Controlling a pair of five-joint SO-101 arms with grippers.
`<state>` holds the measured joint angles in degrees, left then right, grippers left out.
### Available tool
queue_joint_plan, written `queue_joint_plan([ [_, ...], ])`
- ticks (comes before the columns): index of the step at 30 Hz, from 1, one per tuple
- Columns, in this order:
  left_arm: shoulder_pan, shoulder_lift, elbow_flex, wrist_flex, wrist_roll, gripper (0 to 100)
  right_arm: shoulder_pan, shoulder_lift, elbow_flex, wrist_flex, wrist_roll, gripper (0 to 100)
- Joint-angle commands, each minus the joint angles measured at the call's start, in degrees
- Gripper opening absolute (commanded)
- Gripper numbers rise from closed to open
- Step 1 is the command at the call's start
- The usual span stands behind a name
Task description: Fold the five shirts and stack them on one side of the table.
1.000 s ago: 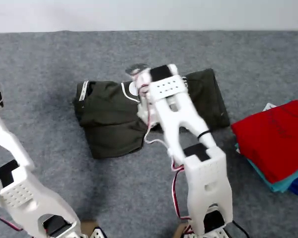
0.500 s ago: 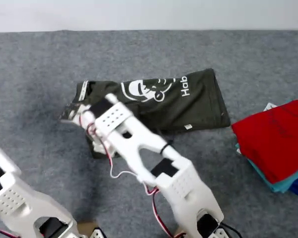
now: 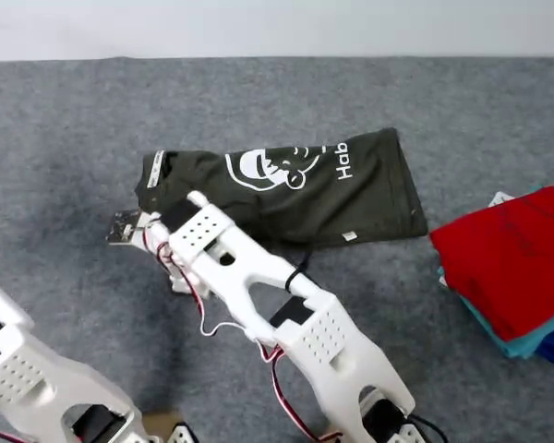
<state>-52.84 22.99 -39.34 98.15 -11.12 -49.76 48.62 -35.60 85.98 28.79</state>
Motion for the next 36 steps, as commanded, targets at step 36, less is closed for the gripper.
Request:
queue_joint_plan([
  [36, 0.97, -3.34, 7.96, -6.95, -0.88, 1, 11.47, -7.96, -1.32, -21.76, 2.29, 5.8],
])
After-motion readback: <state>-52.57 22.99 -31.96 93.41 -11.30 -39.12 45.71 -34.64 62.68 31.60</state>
